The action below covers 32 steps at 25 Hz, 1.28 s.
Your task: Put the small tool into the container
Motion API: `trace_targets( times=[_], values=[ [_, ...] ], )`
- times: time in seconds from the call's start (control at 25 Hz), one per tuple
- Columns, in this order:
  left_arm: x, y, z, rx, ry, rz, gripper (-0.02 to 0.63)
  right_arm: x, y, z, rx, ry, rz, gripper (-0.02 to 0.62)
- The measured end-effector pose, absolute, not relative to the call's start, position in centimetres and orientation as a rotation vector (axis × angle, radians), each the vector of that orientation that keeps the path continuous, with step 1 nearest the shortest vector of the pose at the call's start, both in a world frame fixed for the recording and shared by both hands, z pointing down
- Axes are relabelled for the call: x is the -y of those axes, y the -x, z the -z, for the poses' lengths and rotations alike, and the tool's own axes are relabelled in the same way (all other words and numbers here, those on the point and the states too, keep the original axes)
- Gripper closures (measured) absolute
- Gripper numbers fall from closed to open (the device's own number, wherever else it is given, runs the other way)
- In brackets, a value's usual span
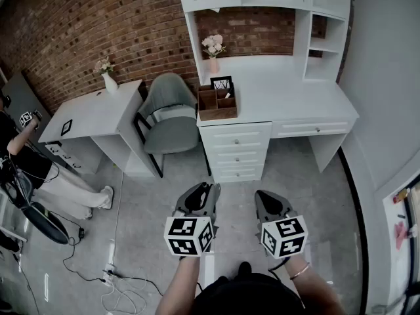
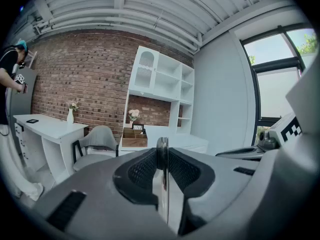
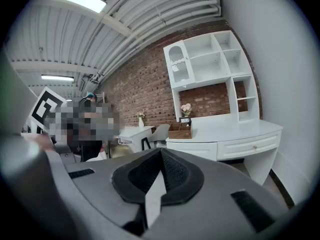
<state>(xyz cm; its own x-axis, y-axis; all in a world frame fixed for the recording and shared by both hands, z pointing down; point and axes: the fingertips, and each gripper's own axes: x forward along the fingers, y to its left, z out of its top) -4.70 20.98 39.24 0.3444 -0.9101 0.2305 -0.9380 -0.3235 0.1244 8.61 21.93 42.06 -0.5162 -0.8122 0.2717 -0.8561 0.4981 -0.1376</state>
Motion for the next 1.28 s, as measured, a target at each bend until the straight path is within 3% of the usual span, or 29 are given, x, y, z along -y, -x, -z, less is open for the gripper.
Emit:
trace_targets(
  times=[0.84,1.28],
  values=[
    [-17.1,3.6,-38.4,1.694,-2.374,-0.154,0.529,-17.8,-10.9,-41.8,2.567,-1.509,-0.419,0.592],
    [-8.1,5.5,-39.7,1.662,-2.377,-0.164,0.529,-9.3,-10.0,-42.8,2.552,-1.572,-0.454,0.592]
  ],
)
